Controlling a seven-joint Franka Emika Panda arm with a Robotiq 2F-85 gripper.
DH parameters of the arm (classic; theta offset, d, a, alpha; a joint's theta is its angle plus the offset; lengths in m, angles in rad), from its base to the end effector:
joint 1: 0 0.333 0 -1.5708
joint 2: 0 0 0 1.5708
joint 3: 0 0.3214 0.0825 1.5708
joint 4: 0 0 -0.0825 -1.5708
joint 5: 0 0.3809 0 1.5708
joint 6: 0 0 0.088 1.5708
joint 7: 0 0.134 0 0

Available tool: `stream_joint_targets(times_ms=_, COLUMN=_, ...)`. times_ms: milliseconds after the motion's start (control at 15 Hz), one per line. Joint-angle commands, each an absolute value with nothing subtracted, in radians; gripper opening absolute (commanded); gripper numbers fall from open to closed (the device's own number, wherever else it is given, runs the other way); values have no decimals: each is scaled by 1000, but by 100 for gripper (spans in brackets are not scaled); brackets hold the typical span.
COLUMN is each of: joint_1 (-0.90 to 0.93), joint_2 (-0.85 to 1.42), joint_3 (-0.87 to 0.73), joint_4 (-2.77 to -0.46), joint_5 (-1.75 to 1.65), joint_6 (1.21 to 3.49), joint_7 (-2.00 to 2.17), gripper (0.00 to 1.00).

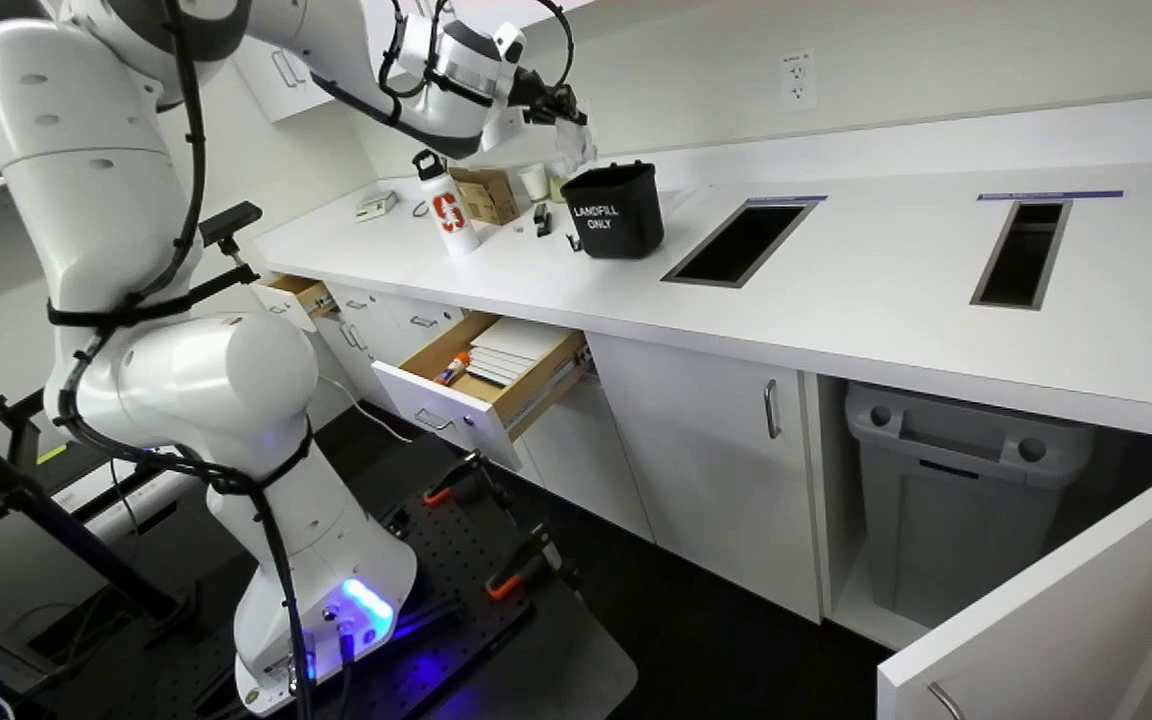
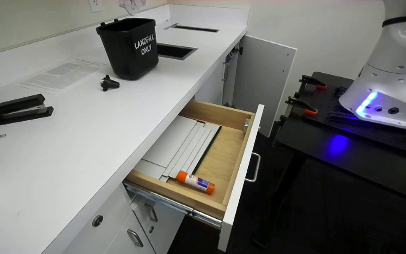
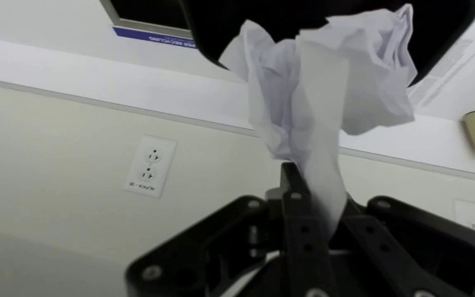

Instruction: Pick up the paper from the countertop and put it in the black waste bin

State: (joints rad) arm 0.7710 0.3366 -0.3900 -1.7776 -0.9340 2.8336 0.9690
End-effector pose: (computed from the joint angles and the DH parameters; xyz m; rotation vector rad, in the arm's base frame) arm 0.6218 0.3158 0.4362 2.6613 0.3836 1.3408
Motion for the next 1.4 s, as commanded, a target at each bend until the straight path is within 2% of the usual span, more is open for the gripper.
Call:
stream_joint_targets(times_ms=0, joint_1=771, joint_2=448, joint_3=-451, joint_4=-1662, joint_5=-1010, joint_6=2858, joint_7=1084, gripper=5)
stream_joint_targets(times_ms=333, joint_1=745, joint_2=516, joint_3=-431, joint_4=-1622, joint_5=-936, joint_6=2839, joint_7=1079, gripper=2)
stream_joint_targets(times_ms=400, joint_1=747, joint_2=519, joint_3=-430, joint_4=-1620, joint_5=-927, joint_6=2832, joint_7=1077, gripper=18)
stream_joint_targets(times_ms=467, joint_1=754, joint_2=517, joint_3=-435, joint_4=-1622, joint_5=-922, joint_6=2826, joint_7=1085, gripper=28)
stream_joint_targets(times_ms=533, joint_1=758, joint_2=512, joint_3=-434, joint_4=-1624, joint_5=-909, joint_6=2808, joint_7=1082, gripper=30)
stream_joint_targets(times_ms=600, joint_1=758, joint_2=498, joint_3=-431, joint_4=-1634, joint_5=-896, joint_6=2805, joint_7=1079, gripper=36)
stream_joint_targets(times_ms=1133, joint_1=776, joint_2=341, joint_3=-377, joint_4=-1715, joint_5=-783, joint_6=2634, joint_7=960, gripper=96)
stream_joint_targets(times_ms=1200, joint_1=762, joint_2=308, joint_3=-343, joint_4=-1734, joint_5=-729, joint_6=2593, joint_7=897, gripper=99)
stream_joint_targets(times_ms=1267, joint_1=665, joint_2=262, joint_3=-207, joint_4=-1746, joint_5=-694, joint_6=2526, joint_7=837, gripper=100)
stream_joint_targets(times_ms=1333, joint_1=635, joint_2=237, joint_3=-158, joint_4=-1758, joint_5=-622, joint_6=2484, joint_7=766, gripper=100)
